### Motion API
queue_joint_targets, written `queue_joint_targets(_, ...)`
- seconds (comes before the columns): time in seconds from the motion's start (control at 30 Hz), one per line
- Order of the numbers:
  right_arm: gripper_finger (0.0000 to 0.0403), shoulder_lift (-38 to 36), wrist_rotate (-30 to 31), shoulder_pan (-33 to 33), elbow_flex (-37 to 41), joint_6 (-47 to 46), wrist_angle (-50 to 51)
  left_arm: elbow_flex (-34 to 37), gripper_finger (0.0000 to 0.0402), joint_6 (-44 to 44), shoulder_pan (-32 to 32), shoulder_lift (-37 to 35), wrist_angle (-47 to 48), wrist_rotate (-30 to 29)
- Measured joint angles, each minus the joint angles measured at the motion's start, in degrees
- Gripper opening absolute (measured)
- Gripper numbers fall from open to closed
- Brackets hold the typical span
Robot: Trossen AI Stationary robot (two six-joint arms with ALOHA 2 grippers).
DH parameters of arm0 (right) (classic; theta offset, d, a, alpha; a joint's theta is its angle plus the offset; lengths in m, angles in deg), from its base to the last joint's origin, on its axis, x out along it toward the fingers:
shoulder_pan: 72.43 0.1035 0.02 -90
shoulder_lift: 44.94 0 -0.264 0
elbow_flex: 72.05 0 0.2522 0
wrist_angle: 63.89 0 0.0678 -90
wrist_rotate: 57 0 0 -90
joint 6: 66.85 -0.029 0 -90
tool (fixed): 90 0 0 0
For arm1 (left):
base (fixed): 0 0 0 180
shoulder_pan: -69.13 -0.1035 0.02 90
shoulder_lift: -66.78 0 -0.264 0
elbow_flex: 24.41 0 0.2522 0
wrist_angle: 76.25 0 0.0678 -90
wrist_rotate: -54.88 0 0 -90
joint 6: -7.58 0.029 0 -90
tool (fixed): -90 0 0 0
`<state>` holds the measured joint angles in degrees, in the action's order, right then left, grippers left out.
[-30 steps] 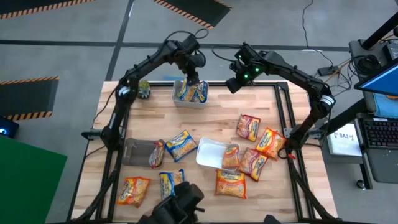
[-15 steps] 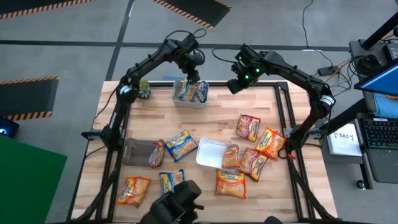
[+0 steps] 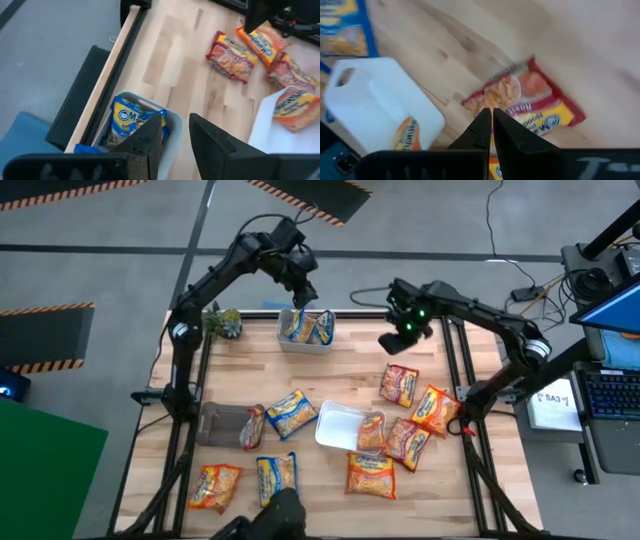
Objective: Sort Maruchan noodles
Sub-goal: Put the red noodle pack into the black bin
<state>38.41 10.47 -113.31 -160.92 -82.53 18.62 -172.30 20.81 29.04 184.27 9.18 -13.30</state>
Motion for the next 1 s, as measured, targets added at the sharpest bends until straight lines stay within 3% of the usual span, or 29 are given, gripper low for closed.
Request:
queue_joint_targets(0.3,0.0017,-5.76,0.03,-0.02,18.42,-16.43,-14.19,0.0,0.0081,-0.93,3.29,-3.27,0.73,4.7)
queue_joint_targets(0.63,0.0134,-6.42,0.03,0.0,22.01,-20.8,-12.85,0.03,0.0081,-0.91,5.93,-6.16,4.46,4.85)
queue_joint_targets(0.8,0.0174,-6.46,0.05,-0.02,22.2,-21.27,-9.7,0.96,0.0081,-1.32,6.03,-7.22,4.62,9.28)
queue_joint_targets(1.0,0.0211,-6.72,0.07,-0.01,25.87,-20.7,-9.58,10.64,0.0081,-2.95,6.97,-12.33,-0.9,10.81)
